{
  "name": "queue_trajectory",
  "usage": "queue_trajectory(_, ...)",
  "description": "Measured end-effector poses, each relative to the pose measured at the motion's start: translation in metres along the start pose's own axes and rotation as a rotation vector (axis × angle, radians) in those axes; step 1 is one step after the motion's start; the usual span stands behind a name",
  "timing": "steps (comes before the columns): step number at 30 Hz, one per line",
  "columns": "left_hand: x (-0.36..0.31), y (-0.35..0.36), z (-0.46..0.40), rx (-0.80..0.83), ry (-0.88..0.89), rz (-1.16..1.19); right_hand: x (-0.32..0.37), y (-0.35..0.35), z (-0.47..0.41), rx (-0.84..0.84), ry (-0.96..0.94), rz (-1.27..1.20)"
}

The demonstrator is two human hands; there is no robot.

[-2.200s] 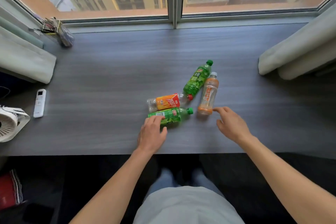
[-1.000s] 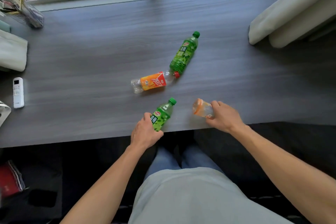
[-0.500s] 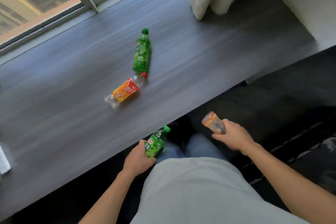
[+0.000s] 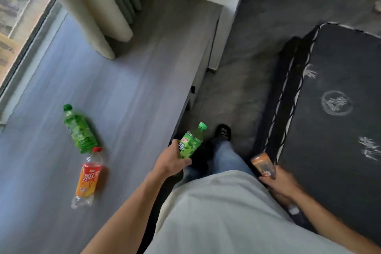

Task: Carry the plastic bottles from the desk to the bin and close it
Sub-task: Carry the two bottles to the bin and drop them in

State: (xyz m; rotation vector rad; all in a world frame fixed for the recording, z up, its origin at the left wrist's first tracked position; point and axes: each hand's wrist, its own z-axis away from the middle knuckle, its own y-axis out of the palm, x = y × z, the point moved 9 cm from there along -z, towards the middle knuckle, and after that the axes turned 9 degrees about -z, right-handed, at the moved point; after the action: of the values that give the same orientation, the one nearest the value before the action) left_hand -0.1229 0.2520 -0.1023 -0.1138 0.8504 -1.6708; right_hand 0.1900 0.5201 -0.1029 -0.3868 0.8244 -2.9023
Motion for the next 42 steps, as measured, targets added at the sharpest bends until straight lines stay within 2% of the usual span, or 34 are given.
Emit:
queue_trajectory(5, -0.078, -0.028, -0.063, 0.036, 0.064, -0.161, -0.046, -0.017, -0.005, -0.027, 0.137, -0.275)
queue_trajectory(10, -0.132, -0.038, -0.112, 0.07, 0.025, -0.28, -0.051, -0.074, -0.046, -0.014, 0.177, -0.372)
queue_trajectory(12, -0.144, -0.041, -0.125, 0.076, 0.001, -0.279, -0.043, -0.101, -0.067, -0.018, 0.178, -0.46)
queue_trajectory(17, -0.155, -0.056, -0.148, 0.088, -0.103, -0.309, -0.007, -0.191, -0.126, -0.164, 0.129, -0.633)
queue_trajectory(22, -0.166, -0.079, -0.178, 0.121, -0.179, -0.288, 0.033, -0.269, -0.185, -0.097, 0.089, -0.708)
queue_trajectory(26, -0.205, -0.097, -0.225, 0.163, -0.175, -0.267, 0.055, -0.314, -0.223, -0.099, 0.1, -0.709)
queue_trajectory(29, -0.251, -0.118, -0.273, 0.192, -0.16, -0.257, 0.057, -0.343, -0.248, -0.112, 0.162, -0.655)
queue_trajectory(34, -0.361, -0.158, -0.347, 0.148, -0.082, -0.173, 0.049, -0.377, -0.269, -0.135, 0.266, -0.621)
queue_trajectory(39, -0.483, -0.188, -0.414, 0.122, -0.012, -0.107, 0.027, -0.392, -0.273, -0.096, 0.401, -0.661)
queue_trajectory(42, -0.546, -0.204, -0.453, 0.111, 0.039, -0.104, 0.009, -0.406, -0.284, -0.058, 0.467, -0.59)
